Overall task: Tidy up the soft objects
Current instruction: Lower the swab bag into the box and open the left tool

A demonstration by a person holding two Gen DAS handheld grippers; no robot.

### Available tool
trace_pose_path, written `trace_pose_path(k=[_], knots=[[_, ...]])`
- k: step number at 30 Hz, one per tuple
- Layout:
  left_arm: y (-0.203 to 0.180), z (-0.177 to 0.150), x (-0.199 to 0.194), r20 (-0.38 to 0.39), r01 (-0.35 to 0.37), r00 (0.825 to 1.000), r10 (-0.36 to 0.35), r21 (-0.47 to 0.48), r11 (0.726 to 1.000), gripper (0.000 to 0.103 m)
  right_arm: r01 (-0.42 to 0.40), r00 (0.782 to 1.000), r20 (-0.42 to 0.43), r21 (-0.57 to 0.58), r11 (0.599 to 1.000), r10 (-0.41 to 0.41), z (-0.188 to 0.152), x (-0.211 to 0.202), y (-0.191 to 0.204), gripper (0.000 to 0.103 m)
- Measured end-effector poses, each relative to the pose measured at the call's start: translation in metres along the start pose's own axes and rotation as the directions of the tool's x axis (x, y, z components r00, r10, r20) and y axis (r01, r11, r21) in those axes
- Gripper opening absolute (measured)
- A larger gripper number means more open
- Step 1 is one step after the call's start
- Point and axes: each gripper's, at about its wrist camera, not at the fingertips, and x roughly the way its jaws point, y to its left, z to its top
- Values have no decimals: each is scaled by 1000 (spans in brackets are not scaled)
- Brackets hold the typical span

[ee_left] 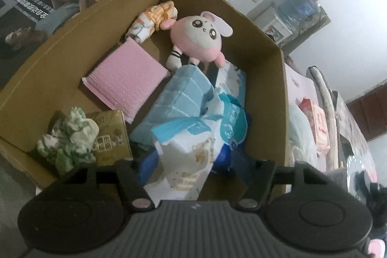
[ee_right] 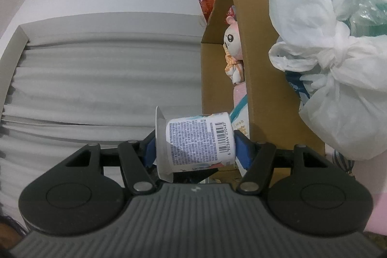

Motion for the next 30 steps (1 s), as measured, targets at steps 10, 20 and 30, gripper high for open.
trace_pose_path(k=[10, 20, 30], knots=[[-12, 29, -5, 133, 29, 991, -31, 15, 999, 44, -9, 1000, 11, -5, 1000, 9, -1, -7, 0, 63], [-18, 32, -9, 41, 48, 998, -50, 61, 997, 46, 4, 1000, 12, -1, 1000, -4, -1, -9, -3, 63], [-23, 33, -25, 80, 29, 996, -37, 102, 994, 61, 2, 1000, 1, 2, 1000, -2, -1, -2, -4, 64]])
